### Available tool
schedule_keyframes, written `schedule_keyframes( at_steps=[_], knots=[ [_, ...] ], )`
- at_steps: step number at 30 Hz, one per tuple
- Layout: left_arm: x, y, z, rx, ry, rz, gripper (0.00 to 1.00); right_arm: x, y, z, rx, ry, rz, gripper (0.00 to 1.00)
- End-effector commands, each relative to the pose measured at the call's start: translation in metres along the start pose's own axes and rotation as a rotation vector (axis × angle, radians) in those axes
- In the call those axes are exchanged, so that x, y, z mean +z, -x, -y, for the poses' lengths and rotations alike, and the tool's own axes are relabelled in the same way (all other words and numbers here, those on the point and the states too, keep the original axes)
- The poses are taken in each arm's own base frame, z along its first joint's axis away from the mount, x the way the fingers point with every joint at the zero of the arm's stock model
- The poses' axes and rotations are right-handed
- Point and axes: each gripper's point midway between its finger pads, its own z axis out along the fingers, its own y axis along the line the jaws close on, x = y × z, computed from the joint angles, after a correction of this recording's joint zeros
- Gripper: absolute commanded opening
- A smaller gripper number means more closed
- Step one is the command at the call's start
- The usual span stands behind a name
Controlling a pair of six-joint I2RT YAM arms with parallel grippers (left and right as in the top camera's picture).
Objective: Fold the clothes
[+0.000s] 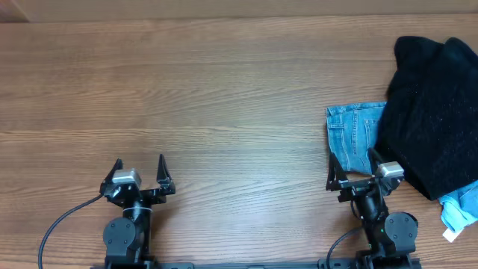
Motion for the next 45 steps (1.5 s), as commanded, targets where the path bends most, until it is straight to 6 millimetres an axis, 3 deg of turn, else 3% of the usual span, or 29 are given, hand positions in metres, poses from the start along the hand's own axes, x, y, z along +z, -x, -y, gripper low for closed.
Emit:
schedule_keyframes(
  at_steps=[1,18,22,25,29,31,32,36,39,42,44,45],
  knots=[
    [0.000,-0.001,0.000,0.005,0.003,-0.001,1.00,0.000,-0.002,0.001,-0.004,-0.004,0.001,1.00],
    [0.000,-0.001,0.000,0.005,0.003,-0.001,1.00,0.000,0.004,-0.002,0.002,0.010,0.026,1.00],
    [0.000,-0.001,0.000,0.005,0.003,-0.001,1.00,-0.001,-0.004,-0.024,0.028,0.141,-0.015,1.00],
    [0.000,-0.001,0.000,0.005,0.003,-0.001,1.00,-0.003,0.003,-0.035,0.118,0.204,0.000,1.00],
    [0.000,-0.001,0.000,0.005,0.003,-0.001,1.00,-0.024,-0.004,-0.089,0.312,0.528,-0.130,1.00],
    [0.000,-0.001,0.000,0.005,0.003,-0.001,1.00,-0.029,-0.004,-0.096,0.306,0.576,-0.141,1.00],
    [0.000,-0.001,0.000,0.005,0.003,-0.001,1.00,-0.034,0.009,-0.104,0.280,0.627,-0.092,1.00],
    [0.000,-0.001,0.000,0.005,0.003,-0.001,1.00,-0.058,0.099,-0.118,0.184,0.670,0.174,1.00],
    [0.000,-0.001,0.000,0.005,0.003,-0.001,1.00,-0.065,0.137,-0.119,0.084,0.602,0.212,1.00],
    [0.000,-0.001,0.000,0.005,0.003,-0.001,1.00,-0.049,0.153,-0.103,0.014,0.444,0.144,1.00],
    [0.000,-0.001,0.000,0.005,0.003,-0.001,1.00,-0.026,0.162,-0.072,0.026,0.221,0.020,1.00],
    [0.000,-0.001,0.000,0.005,0.003,-0.001,1.00,-0.014,0.160,-0.046,0.035,0.054,-0.076,1.00]
  ],
)
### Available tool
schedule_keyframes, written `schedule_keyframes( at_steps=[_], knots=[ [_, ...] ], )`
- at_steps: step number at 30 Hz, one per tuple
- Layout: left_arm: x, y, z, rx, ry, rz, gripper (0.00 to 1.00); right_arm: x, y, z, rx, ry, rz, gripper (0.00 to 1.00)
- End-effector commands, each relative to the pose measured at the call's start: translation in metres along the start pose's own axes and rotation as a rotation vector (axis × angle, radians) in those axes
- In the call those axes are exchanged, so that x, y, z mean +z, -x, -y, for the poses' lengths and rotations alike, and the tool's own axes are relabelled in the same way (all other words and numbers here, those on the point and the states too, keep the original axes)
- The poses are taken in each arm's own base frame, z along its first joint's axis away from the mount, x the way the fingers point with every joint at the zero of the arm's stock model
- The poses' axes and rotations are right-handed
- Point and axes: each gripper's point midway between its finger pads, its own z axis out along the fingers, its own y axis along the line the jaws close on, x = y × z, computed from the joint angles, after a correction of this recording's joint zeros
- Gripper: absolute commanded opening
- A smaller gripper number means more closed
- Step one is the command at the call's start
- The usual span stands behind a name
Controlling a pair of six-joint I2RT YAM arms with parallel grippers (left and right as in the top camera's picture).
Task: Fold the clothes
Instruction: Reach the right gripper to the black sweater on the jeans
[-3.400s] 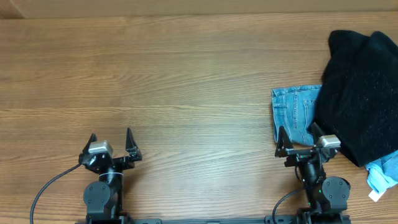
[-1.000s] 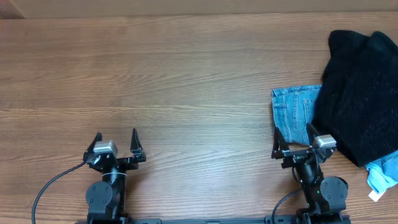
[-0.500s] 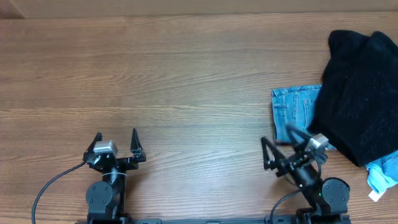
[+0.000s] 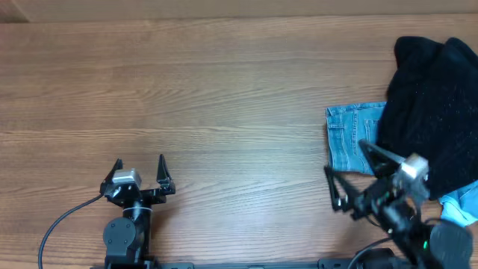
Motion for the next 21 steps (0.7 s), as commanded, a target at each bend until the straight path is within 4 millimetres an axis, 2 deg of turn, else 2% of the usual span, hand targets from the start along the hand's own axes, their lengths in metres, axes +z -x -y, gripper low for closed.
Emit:
schedule_keyframes(
  at_steps=[1,3,5,9,11,14,16,19,21],
  knots=[
    [0.000,-0.001,0.000,0.005,0.003,-0.001,1.00,-0.001,0.021,0.081,-0.040,-0.512,-0.157,1.00],
    [0.000,-0.001,0.000,0.005,0.003,-0.001,1.00,-0.006,0.014,0.129,-0.045,-0.794,-0.328,1.00],
    [0.000,-0.001,0.000,0.005,0.003,-0.001,1.00,0.002,0.004,0.148,-0.043,-0.878,-0.475,1.00],
    [0.000,-0.001,0.000,0.005,0.003,-0.001,1.00,0.033,-0.041,0.180,-0.029,-0.925,-0.773,1.00],
    [0.000,-0.001,0.000,0.005,0.003,-0.001,1.00,0.036,-0.063,0.194,-0.072,-0.940,-0.887,1.00],
    [0.000,-0.001,0.000,0.005,0.003,-0.001,1.00,0.012,-0.089,0.209,-0.162,-1.011,-1.100,1.00],
    [0.000,-0.001,0.000,0.005,0.003,-0.001,1.00,0.008,-0.105,0.214,-0.154,-1.020,-1.182,1.00],
    [0.000,-0.001,0.000,0.005,0.003,-0.001,1.00,-0.021,-0.124,0.228,-0.208,-1.113,-1.386,1.00],
    [0.000,-0.001,0.000,0.005,0.003,-0.001,1.00,-0.034,-0.129,0.242,-0.208,-1.169,-1.450,1.00]
  ],
)
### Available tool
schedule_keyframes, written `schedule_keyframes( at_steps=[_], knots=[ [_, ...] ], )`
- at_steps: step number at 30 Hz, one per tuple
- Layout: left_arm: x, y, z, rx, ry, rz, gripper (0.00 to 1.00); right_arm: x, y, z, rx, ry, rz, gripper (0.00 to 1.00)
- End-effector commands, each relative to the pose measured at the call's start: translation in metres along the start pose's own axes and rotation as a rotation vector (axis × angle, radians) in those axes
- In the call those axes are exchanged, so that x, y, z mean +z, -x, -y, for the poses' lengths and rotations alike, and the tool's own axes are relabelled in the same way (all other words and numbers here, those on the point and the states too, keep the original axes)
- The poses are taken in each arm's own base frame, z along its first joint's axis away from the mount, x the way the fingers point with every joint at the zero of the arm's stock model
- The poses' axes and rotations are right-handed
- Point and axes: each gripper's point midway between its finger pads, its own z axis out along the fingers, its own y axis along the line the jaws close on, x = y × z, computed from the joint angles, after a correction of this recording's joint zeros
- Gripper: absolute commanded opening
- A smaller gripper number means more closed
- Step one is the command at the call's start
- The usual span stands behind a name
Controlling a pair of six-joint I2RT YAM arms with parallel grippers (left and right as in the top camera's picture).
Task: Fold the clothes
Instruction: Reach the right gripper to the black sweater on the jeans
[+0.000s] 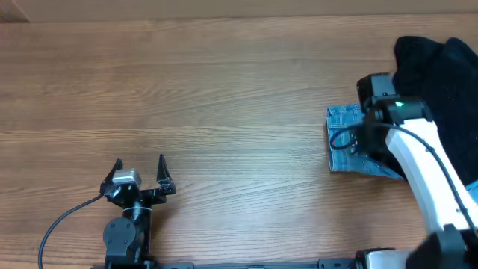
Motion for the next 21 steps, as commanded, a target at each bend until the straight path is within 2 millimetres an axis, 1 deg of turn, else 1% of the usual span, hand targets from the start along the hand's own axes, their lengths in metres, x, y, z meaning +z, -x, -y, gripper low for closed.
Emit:
schedule_keyframes(
  at_steps=[1,4,6,8,9,11,12,13,15,17,18,20,21],
  knots=[
    [0.000,-0.001,0.000,0.005,0.003,0.001,1.00,0.020,-0.002,0.034,0.025,-0.145,-0.083,1.00],
    [0.000,-0.001,0.000,0.004,0.003,0.001,1.00,0.032,-0.005,0.050,0.097,-0.153,-0.113,1.00],
    [0.000,-0.001,0.000,0.004,0.003,0.001,1.00,0.037,0.000,0.056,0.145,-0.140,-0.096,1.00],
    [0.000,-0.001,0.000,0.004,0.003,0.001,1.00,0.042,0.002,0.054,0.154,-0.137,-0.084,1.00],
    [0.000,-0.001,0.000,0.004,0.003,0.001,1.00,0.047,-0.003,0.051,0.149,-0.136,-0.093,1.00],
    [0.000,-0.001,0.000,0.005,0.003,0.001,1.00,0.055,-0.005,0.044,0.151,-0.115,-0.093,0.95],
    [0.000,-0.001,0.000,0.004,0.003,0.001,1.00,0.057,-0.006,0.040,0.151,-0.102,-0.095,0.88],
    [0.000,-0.001,0.000,0.004,0.003,0.001,1.00,0.058,-0.007,0.038,0.151,-0.091,-0.097,0.67],
    [0.000,-0.001,0.000,0.004,0.003,0.001,1.00,0.058,-0.006,0.035,0.154,-0.073,-0.094,0.51],
    [0.000,-0.001,0.000,0.004,0.003,0.001,1.00,0.058,-0.004,0.035,0.158,-0.071,-0.087,0.28],
    [0.000,-0.001,0.000,0.004,0.003,0.001,1.00,0.057,-0.002,0.036,0.204,-0.074,-0.078,0.17],
    [0.000,-0.001,0.000,0.004,0.003,0.001,1.00,0.054,0.005,0.038,0.302,-0.076,-0.056,0.04],
    [0.000,-0.001,0.000,0.004,0.003,0.001,1.00,0.051,0.008,0.039,0.337,-0.071,-0.045,0.04]
  ],
)
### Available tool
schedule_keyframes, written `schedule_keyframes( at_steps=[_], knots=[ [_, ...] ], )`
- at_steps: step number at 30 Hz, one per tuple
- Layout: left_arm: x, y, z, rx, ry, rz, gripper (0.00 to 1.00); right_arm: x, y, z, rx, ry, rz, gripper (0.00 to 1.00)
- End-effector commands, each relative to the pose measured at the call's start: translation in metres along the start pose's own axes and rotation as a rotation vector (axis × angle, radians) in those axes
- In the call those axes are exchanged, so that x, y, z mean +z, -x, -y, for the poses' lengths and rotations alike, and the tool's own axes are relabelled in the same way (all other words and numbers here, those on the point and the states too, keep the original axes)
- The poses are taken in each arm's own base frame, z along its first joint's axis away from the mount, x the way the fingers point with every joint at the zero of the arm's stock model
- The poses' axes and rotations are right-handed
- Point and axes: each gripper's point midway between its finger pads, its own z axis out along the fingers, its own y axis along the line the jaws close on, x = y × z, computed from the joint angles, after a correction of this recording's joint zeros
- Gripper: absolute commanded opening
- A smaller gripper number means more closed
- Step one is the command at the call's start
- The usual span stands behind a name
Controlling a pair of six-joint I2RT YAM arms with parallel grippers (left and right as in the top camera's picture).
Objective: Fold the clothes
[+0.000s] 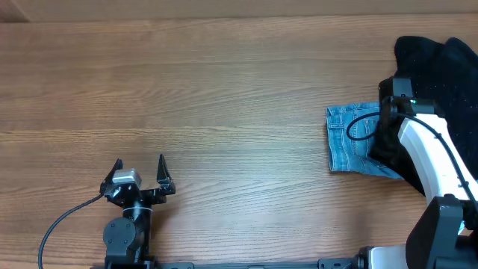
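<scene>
A pile of clothes lies at the right of the table in the overhead view. A black garment (441, 67) lies on top of blue denim jeans (345, 138), whose left part sticks out. My right arm reaches over the jeans, and my right gripper (393, 88) sits at the black garment's left edge. Its fingers are lost against the dark cloth, so their state does not show. My left gripper (140, 168) rests open near the front left, holding nothing, far from the clothes.
The wooden table (224, 90) stretches bare to the left and middle. A black cable (56, 224) loops from the left arm's base. The right arm's white link (433, 161) crosses the lower part of the clothes pile.
My right gripper has shifted a little to the right, from above the jeans' upper right corner to the black garment's left edge. The clothes and the left arm look unchanged.
Both grippers first rested open at the front edge, the right one just below the jeans. The right arm then lifted and tilted toward the pile, stood over the jeans' top corner, and now meets the black garment. The left arm has stayed still.
</scene>
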Motion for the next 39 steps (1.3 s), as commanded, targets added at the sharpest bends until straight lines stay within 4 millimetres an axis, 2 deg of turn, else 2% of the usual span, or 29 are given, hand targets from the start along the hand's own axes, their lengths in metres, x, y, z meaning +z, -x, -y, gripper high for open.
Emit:
schedule_keyframes(
  at_steps=[1,3,5,7,10,12,14,15,17,19,21,24,28,32,34,39],
  knots=[
    [0.000,-0.001,0.000,0.005,0.003,0.001,1.00,-0.012,0.017,0.001,0.159,0.040,0.042,0.04],
    [0.000,-0.001,0.000,0.004,0.003,0.001,1.00,-0.028,0.031,-0.010,0.177,0.145,0.065,0.04],
    [0.000,-0.001,0.000,0.004,0.003,0.001,1.00,-0.054,0.051,-0.025,0.199,0.299,0.108,0.04],
    [0.000,-0.001,0.000,0.004,0.003,0.001,1.00,-0.090,0.074,-0.040,0.213,0.477,0.172,0.04],
    [0.000,-0.001,0.000,0.004,0.003,0.001,1.00,-0.136,0.097,-0.050,0.241,0.666,0.242,0.04],
    [0.000,-0.001,0.000,0.005,0.003,0.001,1.00,-0.162,0.103,-0.058,0.228,0.781,0.270,0.04],
    [0.000,-0.001,0.000,0.004,0.003,0.001,1.00,-0.173,0.105,-0.061,0.219,0.830,0.281,0.04],
    [0.000,-0.001,0.000,0.004,0.003,0.001,1.00,-0.171,0.106,-0.059,0.223,0.815,0.284,0.04],
    [0.000,-0.001,0.000,0.004,0.003,0.001,1.00,-0.148,0.100,-0.035,0.255,0.623,0.265,0.04],
    [0.000,-0.001,0.000,0.004,0.003,0.001,1.00,-0.127,0.080,-0.011,0.226,0.439,0.204,0.04],
    [0.000,-0.001,0.000,0.004,0.003,0.001,1.00,-0.115,0.055,0.001,0.138,0.337,0.122,0.04],
    [0.000,-0.001,0.000,0.004,0.003,0.001,1.00,-0.100,0.038,0.000,0.115,0.301,0.055,0.04],
    [0.000,-0.001,0.000,0.005,0.003,0.001,1.00,-0.054,0.012,0.000,0.074,0.168,-0.028,0.04],
    [0.000,-0.001,0.000,0.005,0.003,0.001,1.00,-0.021,0.002,0.007,0.060,0.030,-0.027,0.05],
    [0.000,-0.001,0.000,0.004,0.003,0.001,1.00,-0.011,-0.002,0.014,0.053,-0.043,-0.024,0.20],
    [0.000,-0.001,0.000,0.004,0.003,0.001,1.00,0.001,-0.008,0.011,0.042,-0.058,-0.027,0.24]
  ],
)
